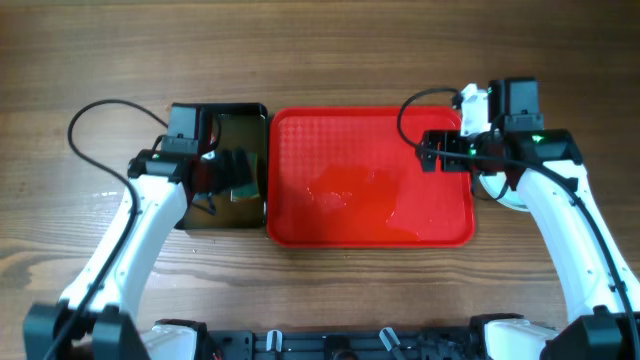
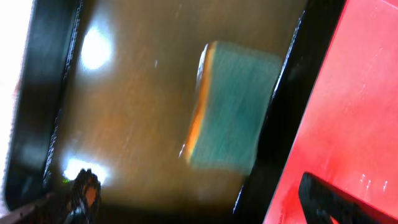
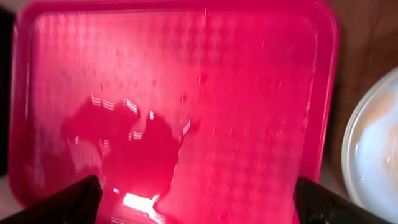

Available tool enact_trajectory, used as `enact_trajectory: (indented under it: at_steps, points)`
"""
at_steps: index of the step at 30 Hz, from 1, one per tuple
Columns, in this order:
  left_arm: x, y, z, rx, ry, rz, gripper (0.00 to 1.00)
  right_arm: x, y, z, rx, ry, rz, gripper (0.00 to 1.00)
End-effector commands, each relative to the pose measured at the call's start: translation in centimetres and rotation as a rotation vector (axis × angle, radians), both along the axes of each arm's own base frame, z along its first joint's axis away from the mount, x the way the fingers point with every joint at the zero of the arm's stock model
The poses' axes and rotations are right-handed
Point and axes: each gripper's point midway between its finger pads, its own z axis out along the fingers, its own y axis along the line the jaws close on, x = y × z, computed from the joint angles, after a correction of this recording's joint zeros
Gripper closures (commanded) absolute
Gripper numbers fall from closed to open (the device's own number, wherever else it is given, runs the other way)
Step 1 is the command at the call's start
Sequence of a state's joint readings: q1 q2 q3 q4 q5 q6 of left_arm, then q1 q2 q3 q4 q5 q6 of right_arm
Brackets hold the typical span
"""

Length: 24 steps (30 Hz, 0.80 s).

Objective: Clean dirty plates on tray and stack at the side

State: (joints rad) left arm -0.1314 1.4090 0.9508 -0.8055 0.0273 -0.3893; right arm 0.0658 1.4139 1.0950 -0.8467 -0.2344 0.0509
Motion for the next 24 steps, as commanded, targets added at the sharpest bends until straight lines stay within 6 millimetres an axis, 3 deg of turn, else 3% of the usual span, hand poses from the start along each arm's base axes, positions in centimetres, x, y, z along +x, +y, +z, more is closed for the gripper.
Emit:
enact_trajectory:
  at_steps: [1,5,12,15,24]
  points:
    - [-2.6,1.1,2.9,0.022,-0.016,0.048,0.0,-1.0,0.0,1.8,-0.019,-0.037,0.005,0.0]
    - [-5.0,1.6,5.9,0.012,-0.17,0.055,0.0,-3.0,0.0,4.8,0.004,-0.179,-0.002,0.0]
    - [-9.6,2.2,13.9,-0.047,-0.618,0.046,0.0,-7.9,-1.6,11.6,-0.025,-0.548,-0.04,0.0]
    - [-10.4,2.3,15.1,-0.058,-0.689,0.047,0.0,-8.3,-1.6,12.0,-0.024,-0.562,-0.041,0.01]
    - [-10.5,2.3,15.1,-0.057,-0.686,0.047,0.0,-7.1,-1.5,9.8,-0.033,-0.47,-0.037,0.01]
